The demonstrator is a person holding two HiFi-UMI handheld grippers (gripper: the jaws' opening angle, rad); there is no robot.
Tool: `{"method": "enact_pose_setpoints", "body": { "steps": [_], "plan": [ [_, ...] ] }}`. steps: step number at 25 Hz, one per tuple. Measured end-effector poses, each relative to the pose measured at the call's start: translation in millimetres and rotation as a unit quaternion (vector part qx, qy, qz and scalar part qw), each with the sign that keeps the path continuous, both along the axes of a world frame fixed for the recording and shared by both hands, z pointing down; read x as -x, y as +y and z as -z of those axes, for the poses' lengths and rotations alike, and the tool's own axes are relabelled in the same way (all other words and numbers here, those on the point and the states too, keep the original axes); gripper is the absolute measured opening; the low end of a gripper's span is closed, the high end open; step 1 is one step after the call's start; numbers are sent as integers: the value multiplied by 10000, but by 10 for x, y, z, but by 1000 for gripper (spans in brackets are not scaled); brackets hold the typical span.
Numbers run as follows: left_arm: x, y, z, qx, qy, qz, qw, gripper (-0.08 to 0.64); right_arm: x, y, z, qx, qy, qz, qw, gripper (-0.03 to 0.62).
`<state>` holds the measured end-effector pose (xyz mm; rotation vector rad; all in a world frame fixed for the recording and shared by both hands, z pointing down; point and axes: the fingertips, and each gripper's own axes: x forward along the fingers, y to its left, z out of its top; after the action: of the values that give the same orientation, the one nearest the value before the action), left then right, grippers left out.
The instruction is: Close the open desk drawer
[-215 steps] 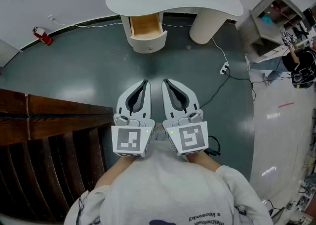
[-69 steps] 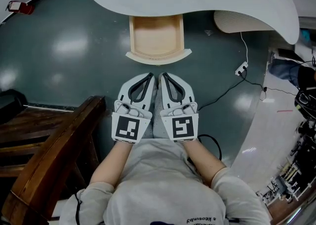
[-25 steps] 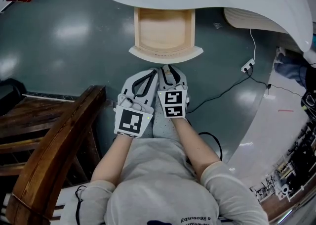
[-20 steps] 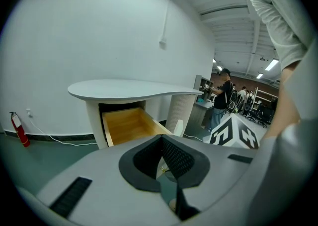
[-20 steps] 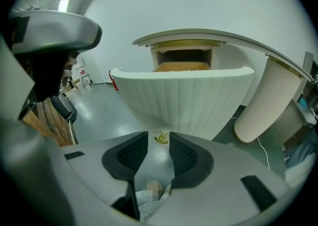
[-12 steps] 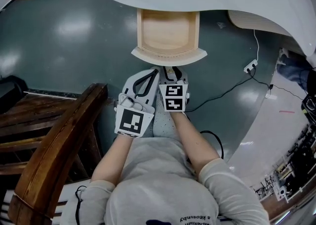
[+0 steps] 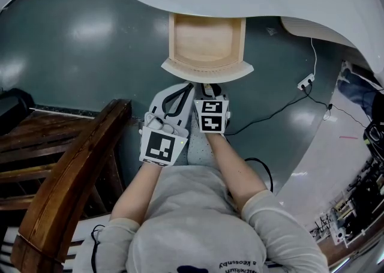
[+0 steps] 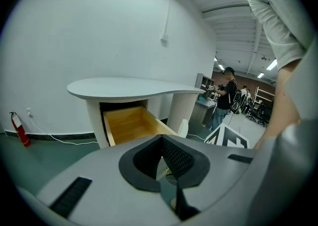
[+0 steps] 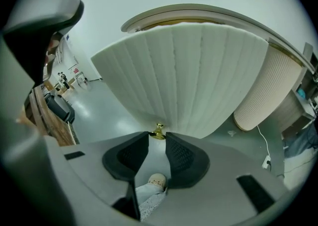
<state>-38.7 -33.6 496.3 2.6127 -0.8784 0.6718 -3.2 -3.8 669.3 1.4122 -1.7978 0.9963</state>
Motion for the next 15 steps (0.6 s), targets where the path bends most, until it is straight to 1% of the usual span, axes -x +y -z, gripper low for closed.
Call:
{"method": "enact_pose_setpoints", "body": {
  "steps": [8, 15],
  "plan": [
    [-63, -76, 0, 40, 2, 42, 10000, 10, -15, -38, 2, 43, -59, 38, 10000, 112],
    [-106, -238, -5, 24, 25, 97, 9999, 11, -66, -234, 5, 53, -90, 11, 9999, 112]
  ]
}}
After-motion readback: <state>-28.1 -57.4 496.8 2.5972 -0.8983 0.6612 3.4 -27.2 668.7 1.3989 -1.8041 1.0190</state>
